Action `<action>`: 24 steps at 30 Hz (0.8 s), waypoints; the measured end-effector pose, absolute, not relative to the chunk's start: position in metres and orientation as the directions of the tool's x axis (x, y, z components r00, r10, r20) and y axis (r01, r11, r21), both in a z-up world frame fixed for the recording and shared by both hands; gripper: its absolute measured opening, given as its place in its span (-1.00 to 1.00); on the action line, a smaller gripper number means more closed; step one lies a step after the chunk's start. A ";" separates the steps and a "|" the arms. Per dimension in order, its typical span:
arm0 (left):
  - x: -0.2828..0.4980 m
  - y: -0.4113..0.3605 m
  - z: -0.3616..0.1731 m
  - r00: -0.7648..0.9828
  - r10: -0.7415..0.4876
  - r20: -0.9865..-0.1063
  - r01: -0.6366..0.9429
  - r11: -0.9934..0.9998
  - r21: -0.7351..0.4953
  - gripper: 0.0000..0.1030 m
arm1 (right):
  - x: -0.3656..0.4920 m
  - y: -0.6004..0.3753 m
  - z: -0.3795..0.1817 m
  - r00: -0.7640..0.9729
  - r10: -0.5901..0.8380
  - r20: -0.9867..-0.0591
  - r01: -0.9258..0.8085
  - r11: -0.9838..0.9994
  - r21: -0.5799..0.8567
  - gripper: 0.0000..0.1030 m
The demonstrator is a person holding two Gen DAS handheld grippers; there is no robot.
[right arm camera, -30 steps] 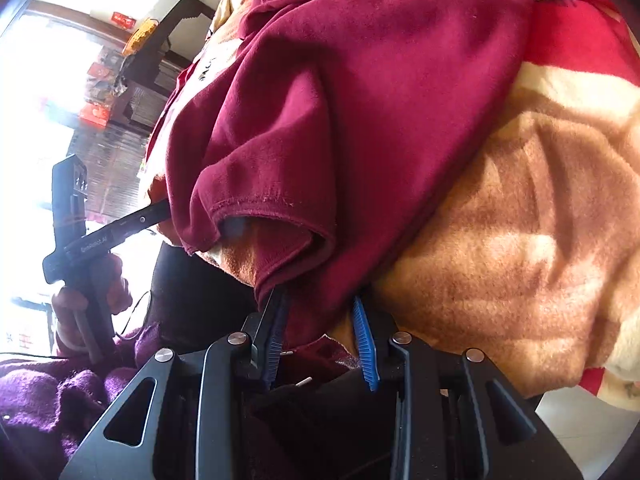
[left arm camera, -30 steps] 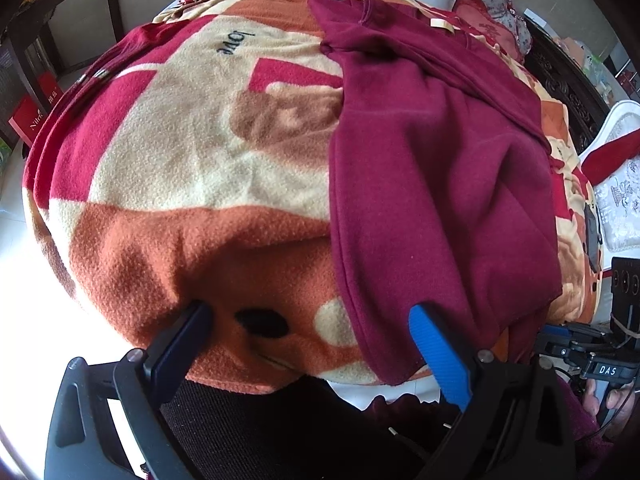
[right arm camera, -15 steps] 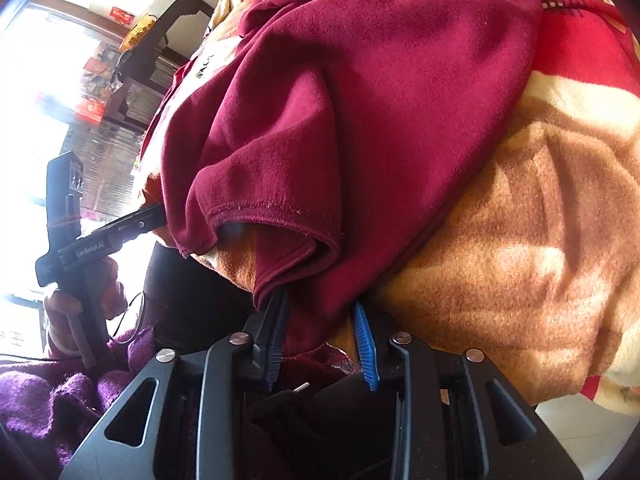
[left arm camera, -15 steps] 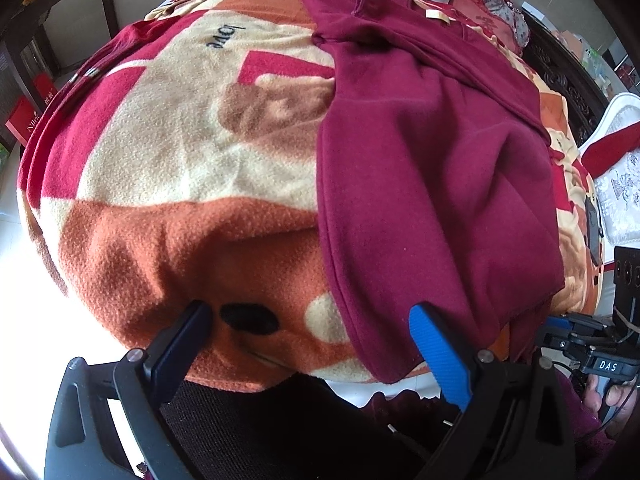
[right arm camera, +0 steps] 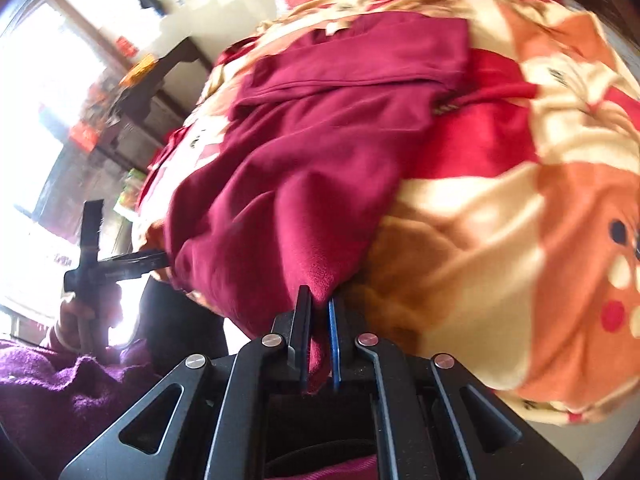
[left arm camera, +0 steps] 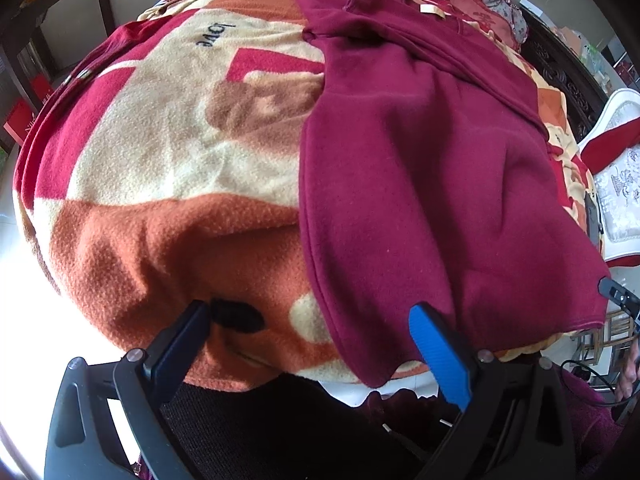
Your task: Fold small clothes
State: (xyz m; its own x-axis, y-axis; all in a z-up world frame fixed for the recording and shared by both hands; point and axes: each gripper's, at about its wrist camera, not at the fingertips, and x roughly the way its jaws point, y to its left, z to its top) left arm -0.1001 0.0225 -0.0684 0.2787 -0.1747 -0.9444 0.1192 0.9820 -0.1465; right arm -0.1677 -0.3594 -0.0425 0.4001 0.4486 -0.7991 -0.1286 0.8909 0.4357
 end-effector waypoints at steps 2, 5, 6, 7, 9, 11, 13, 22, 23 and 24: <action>-0.098 0.020 -0.068 0.285 -0.178 -0.942 0.126 0.981 -0.148 0.85 | -0.169 -0.365 -0.049 0.401 0.434 -0.807 -0.102 0.896 0.432 -1.00; -0.096 0.018 -0.069 0.275 -0.194 -0.942 0.137 0.977 -0.161 0.34 | -0.166 -0.364 -0.061 0.385 0.436 -0.814 -0.084 0.894 0.439 -1.00; -0.095 0.018 -0.071 0.263 -0.205 -0.943 0.139 0.975 -0.173 0.20 | -0.165 -0.363 -0.064 0.380 0.436 -0.816 -0.078 0.894 0.441 -1.00; -0.093 0.017 -0.074 0.249 -0.213 -0.945 0.137 0.973 -0.184 0.17 | -0.164 -0.363 -0.067 0.372 0.443 -0.815 -0.072 0.890 0.451 -1.00; -0.094 0.016 -0.076 0.254 -0.211 -0.944 0.131 0.974 -0.183 0.05 | -0.160 -0.363 -0.076 0.358 0.473 -0.805 -0.047 0.870 0.491 -0.82; -0.096 0.014 -0.076 0.262 -0.215 -0.941 0.151 0.972 -0.180 -0.25 | -0.159 -0.363 -0.085 0.354 0.490 -0.796 -0.031 0.857 0.514 -0.82; -0.096 0.014 -0.075 0.258 -0.224 -0.940 0.167 0.968 -0.185 -0.59 | -0.160 -0.360 -0.084 0.354 0.491 -0.796 -0.060 0.861 0.505 -1.00; -0.097 0.074 0.008 0.358 -0.427 -0.830 0.128 0.904 -0.409 -0.88 | -0.182 -0.375 0.002 0.468 0.654 -0.595 -0.206 0.735 0.645 -1.00; -0.098 0.078 0.017 0.367 -0.449 -0.815 0.140 0.893 -0.429 -0.88 | -0.185 -0.379 0.015 0.484 0.664 -0.569 -0.225 0.724 0.652 -1.00; -0.099 0.079 0.024 0.372 -0.459 -0.807 0.158 0.888 -0.433 -0.87 | -0.187 -0.381 0.022 0.494 0.665 -0.560 -0.232 0.722 0.652 -1.00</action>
State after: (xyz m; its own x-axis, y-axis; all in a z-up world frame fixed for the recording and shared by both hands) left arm -0.0994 0.0794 0.0243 0.3722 -0.4591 -0.8066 0.1576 0.8877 -0.4326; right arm -0.1871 -0.3811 0.0217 0.4936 0.6653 -0.5602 -0.2323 0.7216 0.6522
